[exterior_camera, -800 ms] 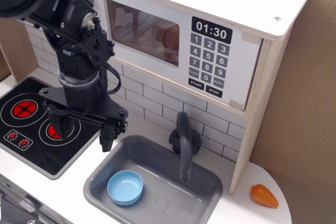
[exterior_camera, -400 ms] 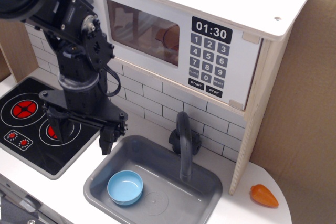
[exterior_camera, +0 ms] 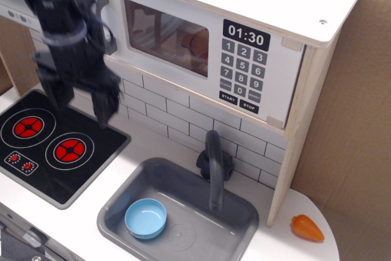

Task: Open microwave

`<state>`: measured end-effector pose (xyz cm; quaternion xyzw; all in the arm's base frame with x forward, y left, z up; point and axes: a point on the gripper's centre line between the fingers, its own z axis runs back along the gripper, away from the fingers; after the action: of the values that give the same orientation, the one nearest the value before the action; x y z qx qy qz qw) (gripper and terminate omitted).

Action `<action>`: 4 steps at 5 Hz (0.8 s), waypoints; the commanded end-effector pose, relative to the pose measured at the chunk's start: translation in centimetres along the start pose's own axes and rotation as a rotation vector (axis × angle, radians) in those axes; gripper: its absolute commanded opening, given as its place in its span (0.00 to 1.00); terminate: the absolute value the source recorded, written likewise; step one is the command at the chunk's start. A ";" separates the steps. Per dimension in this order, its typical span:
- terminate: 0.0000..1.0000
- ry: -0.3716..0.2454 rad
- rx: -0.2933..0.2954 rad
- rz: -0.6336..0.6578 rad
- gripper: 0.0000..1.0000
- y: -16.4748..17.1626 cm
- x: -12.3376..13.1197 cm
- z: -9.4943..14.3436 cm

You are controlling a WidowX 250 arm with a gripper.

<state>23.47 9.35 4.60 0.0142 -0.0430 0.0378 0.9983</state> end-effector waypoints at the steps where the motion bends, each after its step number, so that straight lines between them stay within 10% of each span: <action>1: 0.00 -0.099 0.033 0.013 1.00 3.1 4.4 2.1; 4: 0.00 -0.163 -0.020 0.008 1.00 4.5 7.1 4.2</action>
<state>29.35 13.69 8.24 -0.0055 -0.1043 0.0435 0.9936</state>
